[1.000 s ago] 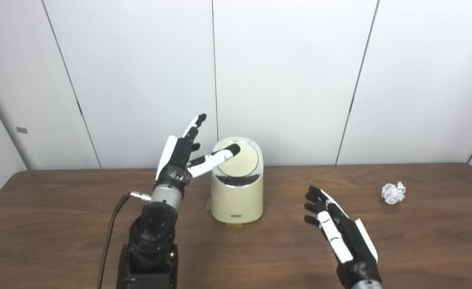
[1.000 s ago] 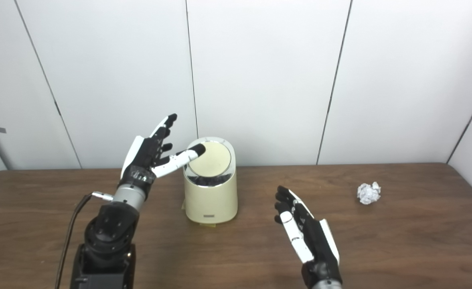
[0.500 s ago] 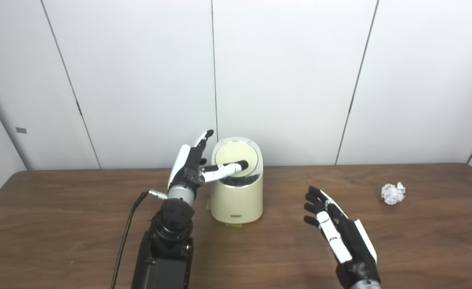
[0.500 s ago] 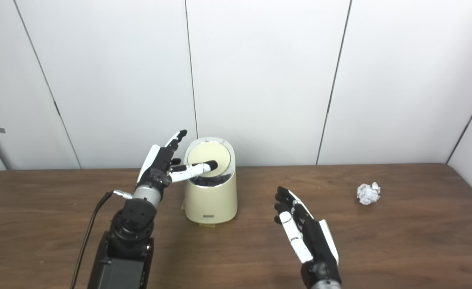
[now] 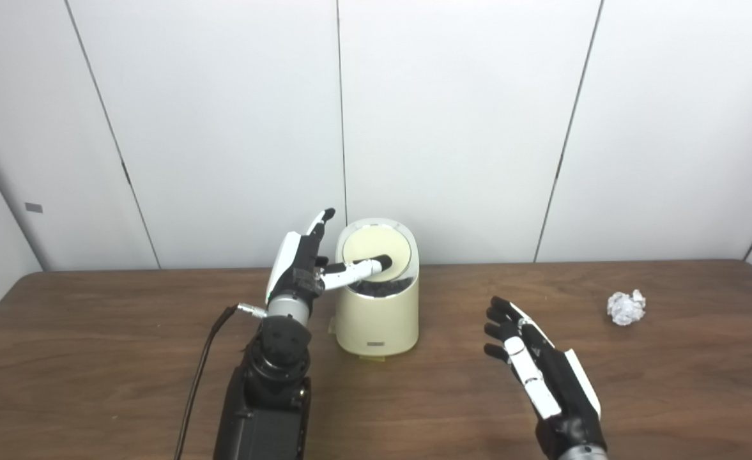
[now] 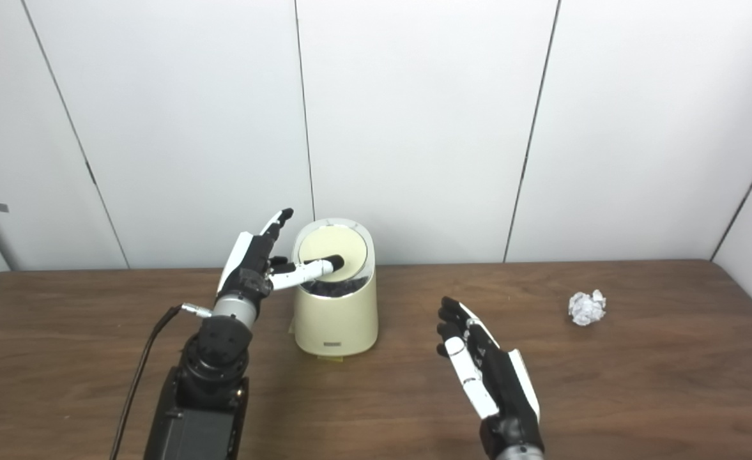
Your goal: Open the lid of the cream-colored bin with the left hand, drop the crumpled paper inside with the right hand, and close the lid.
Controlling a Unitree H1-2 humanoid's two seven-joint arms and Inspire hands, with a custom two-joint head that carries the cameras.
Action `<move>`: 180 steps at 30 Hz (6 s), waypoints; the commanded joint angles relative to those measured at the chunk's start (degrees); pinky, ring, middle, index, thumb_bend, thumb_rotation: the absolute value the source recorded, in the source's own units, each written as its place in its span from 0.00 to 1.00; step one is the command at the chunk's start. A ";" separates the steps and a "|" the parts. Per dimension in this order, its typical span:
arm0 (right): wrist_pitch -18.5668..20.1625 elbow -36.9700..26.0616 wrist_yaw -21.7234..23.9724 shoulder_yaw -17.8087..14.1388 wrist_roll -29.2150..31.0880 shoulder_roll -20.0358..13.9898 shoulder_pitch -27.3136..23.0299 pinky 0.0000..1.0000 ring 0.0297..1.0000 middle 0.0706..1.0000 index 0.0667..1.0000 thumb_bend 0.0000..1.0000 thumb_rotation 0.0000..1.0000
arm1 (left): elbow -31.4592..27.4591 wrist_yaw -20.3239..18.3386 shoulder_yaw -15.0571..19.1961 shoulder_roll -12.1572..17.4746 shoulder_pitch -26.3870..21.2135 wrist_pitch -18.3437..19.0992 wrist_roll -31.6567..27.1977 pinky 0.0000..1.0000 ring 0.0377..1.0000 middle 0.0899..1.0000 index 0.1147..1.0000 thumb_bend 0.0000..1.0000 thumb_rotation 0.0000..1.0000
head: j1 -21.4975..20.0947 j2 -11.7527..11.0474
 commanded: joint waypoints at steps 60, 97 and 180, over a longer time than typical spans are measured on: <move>-0.72 -1.75 0.23 0.84 0.40 0.42 -1.60 0.80 0.85 0.87 0.85 0.15 0.76 | -3.59 -6.15 -6.86 3.71 -4.57 0.20 11.67 1.00 1.00 1.00 0.96 0.97 1.00 | -0.10 -0.20; 0.04 -2.53 -0.11 0.95 0.18 1.08 -1.87 0.78 0.85 0.86 0.85 0.13 0.74 | 8.97 1.25 -14.07 8.80 -8.18 0.20 15.18 1.00 1.00 1.00 0.97 0.63 0.49 | -0.73 0.03; -3.84 -0.55 0.41 -2.64 0.33 -4.21 -5.01 0.82 0.87 0.88 0.87 0.16 0.84 | -16.89 2.65 2.10 8.98 18.30 -29.11 -36.46 0.85 0.87 0.85 0.82 0.21 0.89 | -0.23 -0.51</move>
